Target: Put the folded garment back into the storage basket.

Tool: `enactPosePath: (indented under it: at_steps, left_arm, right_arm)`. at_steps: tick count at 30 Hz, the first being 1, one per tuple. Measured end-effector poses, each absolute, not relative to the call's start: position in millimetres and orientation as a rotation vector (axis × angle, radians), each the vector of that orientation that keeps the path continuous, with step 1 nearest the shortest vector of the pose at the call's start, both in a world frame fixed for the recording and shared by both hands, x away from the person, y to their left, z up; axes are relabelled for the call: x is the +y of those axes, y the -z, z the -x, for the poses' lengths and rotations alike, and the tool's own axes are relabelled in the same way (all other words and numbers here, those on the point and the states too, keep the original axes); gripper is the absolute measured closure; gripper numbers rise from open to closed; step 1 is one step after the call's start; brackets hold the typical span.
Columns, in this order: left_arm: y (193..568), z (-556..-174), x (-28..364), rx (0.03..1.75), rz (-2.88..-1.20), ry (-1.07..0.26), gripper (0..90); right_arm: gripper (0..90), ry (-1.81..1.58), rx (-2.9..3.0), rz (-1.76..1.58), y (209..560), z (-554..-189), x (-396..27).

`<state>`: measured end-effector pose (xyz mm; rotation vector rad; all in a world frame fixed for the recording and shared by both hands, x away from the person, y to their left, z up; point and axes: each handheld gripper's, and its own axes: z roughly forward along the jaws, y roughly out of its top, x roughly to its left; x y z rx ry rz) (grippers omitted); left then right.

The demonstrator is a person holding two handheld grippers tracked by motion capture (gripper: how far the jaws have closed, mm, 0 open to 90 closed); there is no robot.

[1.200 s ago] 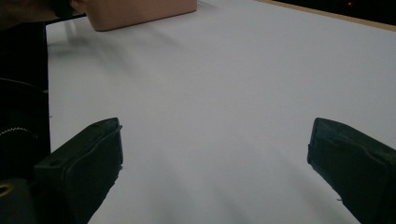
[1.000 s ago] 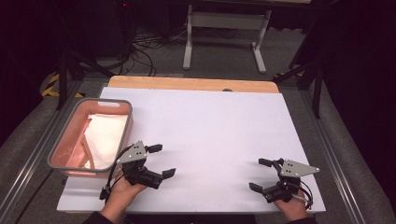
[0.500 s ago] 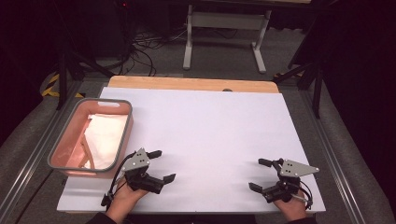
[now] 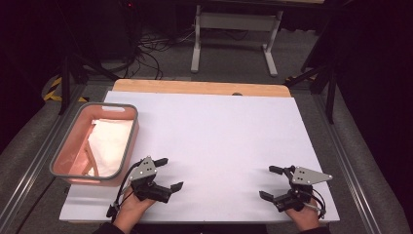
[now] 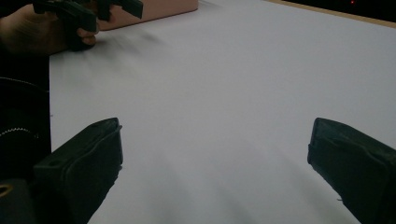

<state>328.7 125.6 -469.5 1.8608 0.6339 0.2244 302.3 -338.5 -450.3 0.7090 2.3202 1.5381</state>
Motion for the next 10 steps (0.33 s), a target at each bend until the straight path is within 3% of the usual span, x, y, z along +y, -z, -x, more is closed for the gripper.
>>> enactPosePath:
  at_steps: [10]
  left_arm:
    - [463.5, -332.1, 122.8, 0.629, -1.917, -0.245, 0.5]
  right_arm:
    - [3.4, -1.538, 2.316, -0.715, 449.7, -302.1, -339.3]
